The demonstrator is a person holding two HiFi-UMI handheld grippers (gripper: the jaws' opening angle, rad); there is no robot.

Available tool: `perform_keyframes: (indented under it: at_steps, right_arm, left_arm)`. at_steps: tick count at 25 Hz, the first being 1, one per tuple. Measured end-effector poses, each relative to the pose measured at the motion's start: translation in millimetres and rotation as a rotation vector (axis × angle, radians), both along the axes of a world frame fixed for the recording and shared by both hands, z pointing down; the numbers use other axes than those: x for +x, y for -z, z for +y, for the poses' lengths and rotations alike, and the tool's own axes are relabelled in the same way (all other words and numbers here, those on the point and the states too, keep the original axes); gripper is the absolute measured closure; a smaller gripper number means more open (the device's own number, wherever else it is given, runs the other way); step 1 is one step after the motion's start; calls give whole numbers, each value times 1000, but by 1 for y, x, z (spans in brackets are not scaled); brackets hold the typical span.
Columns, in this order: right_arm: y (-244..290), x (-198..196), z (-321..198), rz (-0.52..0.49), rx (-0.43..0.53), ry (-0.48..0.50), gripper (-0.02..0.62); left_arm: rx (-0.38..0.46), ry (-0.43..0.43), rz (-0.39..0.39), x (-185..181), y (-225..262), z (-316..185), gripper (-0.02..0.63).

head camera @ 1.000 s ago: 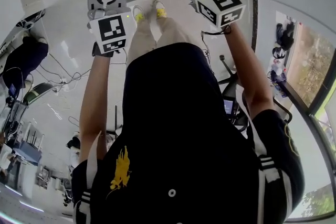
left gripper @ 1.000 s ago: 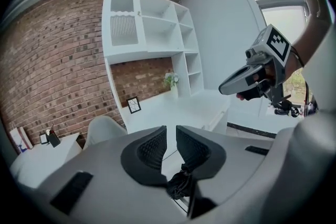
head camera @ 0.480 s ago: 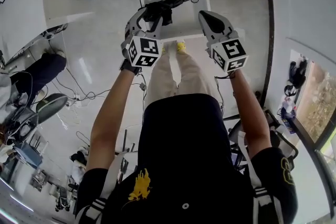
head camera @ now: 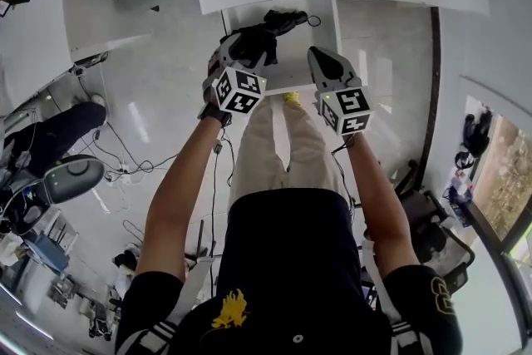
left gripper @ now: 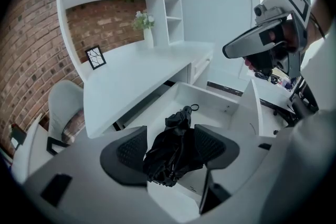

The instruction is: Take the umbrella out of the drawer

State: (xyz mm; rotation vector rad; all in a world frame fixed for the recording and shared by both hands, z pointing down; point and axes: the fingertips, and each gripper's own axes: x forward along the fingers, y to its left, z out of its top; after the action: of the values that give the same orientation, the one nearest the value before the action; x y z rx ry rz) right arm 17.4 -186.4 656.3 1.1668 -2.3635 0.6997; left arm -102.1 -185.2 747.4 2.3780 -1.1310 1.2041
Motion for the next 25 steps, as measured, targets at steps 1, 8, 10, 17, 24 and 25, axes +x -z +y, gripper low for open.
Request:
perform_keyframes:
  at_steps: [1, 8, 10, 17, 24, 25]
  right_arm:
    - [-6, -1, -1, 1, -8, -4, 572]
    - [-46, -4, -6, 14, -62, -30, 572]
    - [-53, -4, -4, 14, -72, -36, 572]
    - [-69, -6, 2, 7, -97, -47, 572]
    - [-85, -4, 10, 5, -129, -63, 572]
    - [-88, -5, 10, 6, -132, -66, 572]
  left_arm:
    - [-11, -4, -1, 1, -7, -1, 307]
    - [-82, -49, -38, 3, -54, -4, 264]
    - [-107, -64, -55, 5, -68, -4, 252]
    - [-165, -130, -166, 4, -102, -6, 224]
    - [-178, -144, -180, 1, -121, -9, 225]
    - [-181, -144, -174, 0, -124, -10, 225]
